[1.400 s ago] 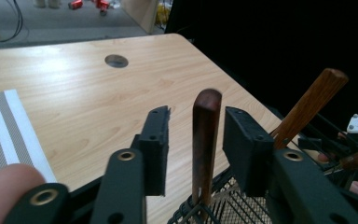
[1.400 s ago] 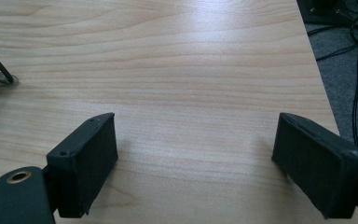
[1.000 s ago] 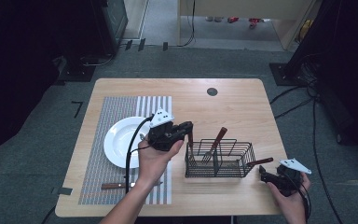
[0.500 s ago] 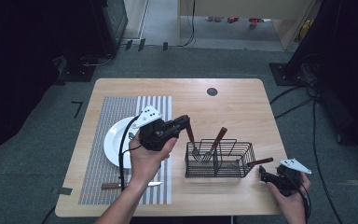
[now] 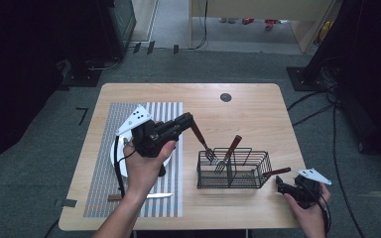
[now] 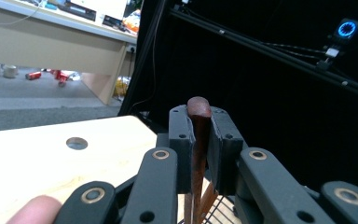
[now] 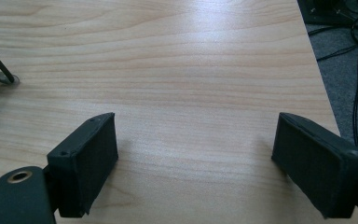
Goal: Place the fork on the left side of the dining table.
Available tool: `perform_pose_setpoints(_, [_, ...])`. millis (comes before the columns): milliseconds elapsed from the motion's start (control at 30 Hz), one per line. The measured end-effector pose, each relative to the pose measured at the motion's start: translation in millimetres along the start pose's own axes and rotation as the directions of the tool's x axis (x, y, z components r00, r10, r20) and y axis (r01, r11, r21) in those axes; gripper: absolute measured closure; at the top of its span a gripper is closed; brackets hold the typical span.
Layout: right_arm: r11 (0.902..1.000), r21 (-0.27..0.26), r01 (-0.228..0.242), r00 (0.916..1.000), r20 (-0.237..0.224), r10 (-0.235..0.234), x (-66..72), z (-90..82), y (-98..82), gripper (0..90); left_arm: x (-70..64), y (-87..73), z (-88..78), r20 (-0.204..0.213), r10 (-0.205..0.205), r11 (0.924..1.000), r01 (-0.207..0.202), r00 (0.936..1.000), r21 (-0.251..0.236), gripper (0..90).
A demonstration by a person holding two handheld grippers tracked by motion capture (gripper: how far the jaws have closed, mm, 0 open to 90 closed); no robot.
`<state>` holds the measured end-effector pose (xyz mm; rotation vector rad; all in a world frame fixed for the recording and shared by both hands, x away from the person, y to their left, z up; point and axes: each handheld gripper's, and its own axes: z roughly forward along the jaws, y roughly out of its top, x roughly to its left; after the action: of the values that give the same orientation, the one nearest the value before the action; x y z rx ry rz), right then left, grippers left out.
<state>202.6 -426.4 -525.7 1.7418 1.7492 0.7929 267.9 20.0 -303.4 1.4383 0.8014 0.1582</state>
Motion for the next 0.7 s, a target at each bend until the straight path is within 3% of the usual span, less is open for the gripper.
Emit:
perform_pose_setpoints(300, [1.0000,0.000,0.000,1.0000,0.000,0.000,0.0,0.0,0.0,13.5,11.1,11.1,-13.8,-0.007,-0.021,0.9985,0.020,0.9998,-0.050,82.7])
perform_pose_setpoints(700, [1.0000,-0.001,0.000,1.0000,0.000,0.000,0.0,0.1,0.0,13.6,34.5,24.5,-31.5,-0.007,-0.087,0.9879,0.086,0.9961,-0.129,82.7])
